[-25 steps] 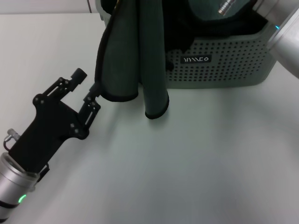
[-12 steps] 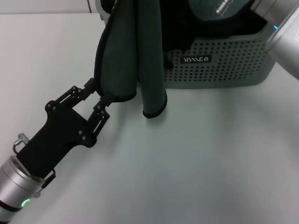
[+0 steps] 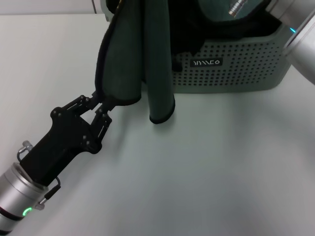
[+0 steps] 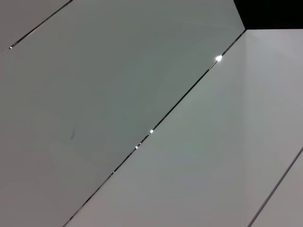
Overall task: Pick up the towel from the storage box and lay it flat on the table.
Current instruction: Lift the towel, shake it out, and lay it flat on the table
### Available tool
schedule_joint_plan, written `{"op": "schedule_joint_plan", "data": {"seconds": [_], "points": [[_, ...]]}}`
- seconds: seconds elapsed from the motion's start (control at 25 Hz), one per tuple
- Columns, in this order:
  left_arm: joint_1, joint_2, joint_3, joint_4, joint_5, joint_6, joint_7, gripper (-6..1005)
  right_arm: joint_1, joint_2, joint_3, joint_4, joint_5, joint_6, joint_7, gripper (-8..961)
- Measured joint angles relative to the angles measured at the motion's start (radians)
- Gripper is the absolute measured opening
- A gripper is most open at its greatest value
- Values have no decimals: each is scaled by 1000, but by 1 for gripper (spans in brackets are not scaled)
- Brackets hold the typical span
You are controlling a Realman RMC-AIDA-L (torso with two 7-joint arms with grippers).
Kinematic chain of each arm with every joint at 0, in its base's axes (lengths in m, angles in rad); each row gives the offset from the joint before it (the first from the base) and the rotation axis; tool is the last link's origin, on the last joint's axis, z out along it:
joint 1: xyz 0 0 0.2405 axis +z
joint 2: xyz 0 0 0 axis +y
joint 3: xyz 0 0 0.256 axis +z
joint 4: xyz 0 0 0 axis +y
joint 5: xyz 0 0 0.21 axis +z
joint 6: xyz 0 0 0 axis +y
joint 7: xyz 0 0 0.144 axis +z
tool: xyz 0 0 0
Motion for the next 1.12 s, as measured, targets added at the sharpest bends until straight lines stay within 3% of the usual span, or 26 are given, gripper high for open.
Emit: {"op": "schedule_joint_plan", "data": {"seconds": [0.08, 0.36, 0.56, 0.76, 0.8, 0.92, 0.96, 1.12], "points": [[-1, 0, 0, 0, 0, -1, -8, 384, -1, 0, -1, -1, 0, 0, 0, 0], [2, -2, -8, 0, -4, -6, -29, 69, -3, 0, -7, -1, 0, -1, 1, 0], [17, 4, -8, 16, -19, 21, -75, 23, -3, -1, -22, 2, -30, -9, 56, -1], [76, 10, 0, 156, -8, 85, -264, 16, -6, -3, -22, 3, -116, -10, 239, -1], [91, 12, 1, 193, -4, 95, -312, 15, -24, -7, -21, -21, -223, -4, 399, -1], [133, 21, 2, 298, 19, 147, -424, 15, -52, -12, -19, -55, -321, 6, 530, -1], [144, 27, 2, 339, 32, 185, -449, 15, -114, -17, 1, -133, -476, 49, 730, -1], [173, 41, 4, 444, 47, 232, -547, 14, -205, -17, 73, -222, -601, 183, 919, 0]]}}
